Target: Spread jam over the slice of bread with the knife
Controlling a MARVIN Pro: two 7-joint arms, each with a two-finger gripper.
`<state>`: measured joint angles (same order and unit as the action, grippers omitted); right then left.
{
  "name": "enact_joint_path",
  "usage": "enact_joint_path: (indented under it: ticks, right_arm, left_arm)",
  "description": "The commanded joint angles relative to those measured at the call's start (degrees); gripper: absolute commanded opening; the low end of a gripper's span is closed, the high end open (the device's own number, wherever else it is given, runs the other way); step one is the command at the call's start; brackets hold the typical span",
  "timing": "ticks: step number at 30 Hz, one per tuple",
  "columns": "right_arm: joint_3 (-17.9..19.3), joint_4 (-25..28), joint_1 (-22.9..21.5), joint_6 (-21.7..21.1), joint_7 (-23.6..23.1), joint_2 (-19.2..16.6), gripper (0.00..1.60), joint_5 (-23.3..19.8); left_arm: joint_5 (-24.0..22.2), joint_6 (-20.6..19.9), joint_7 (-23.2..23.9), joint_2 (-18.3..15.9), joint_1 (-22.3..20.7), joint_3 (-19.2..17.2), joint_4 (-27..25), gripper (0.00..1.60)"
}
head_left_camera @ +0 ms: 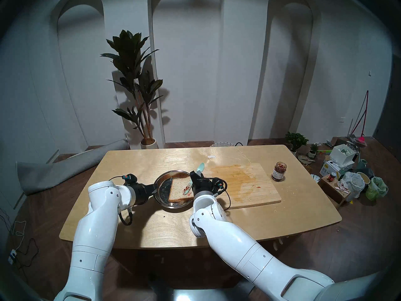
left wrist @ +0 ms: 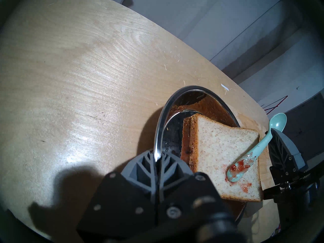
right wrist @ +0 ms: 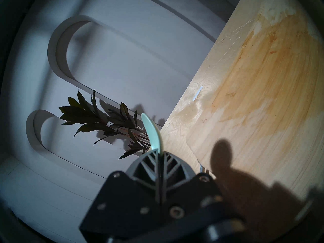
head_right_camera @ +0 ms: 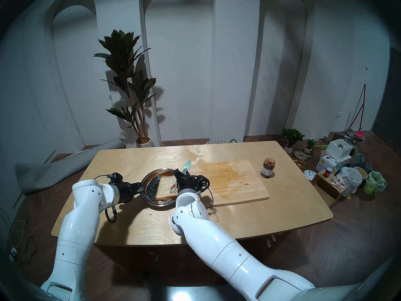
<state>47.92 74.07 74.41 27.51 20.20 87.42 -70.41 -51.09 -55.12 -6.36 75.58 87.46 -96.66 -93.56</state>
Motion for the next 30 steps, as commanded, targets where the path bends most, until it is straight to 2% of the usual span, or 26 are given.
enact_joint_path:
  ticks: [1, 20, 30]
  right_arm:
    - [0.15, 0.16, -1.12, 0.79, -1.02, -0.18, 0.00, 0.88]
    - [1.73, -2.25, -1.66, 1.64, -2.43, -1.75, 0.00, 0.53]
    - [2.53, -1.68, -1.60, 1.75, -3.89, -2.50, 0.00, 0.09]
  left_arm:
    - [-0.33, 0.12, 0.05, -0.17, 0.05, -0.26, -2.10, 0.00]
    - [-0.65, 0.12, -0.64, 0.06, 0.98, -0.55, -2.79, 0.00]
    - [-0.75, 0.15, -1.24, 0.36, 1.25, -0.57, -3.13, 0.00]
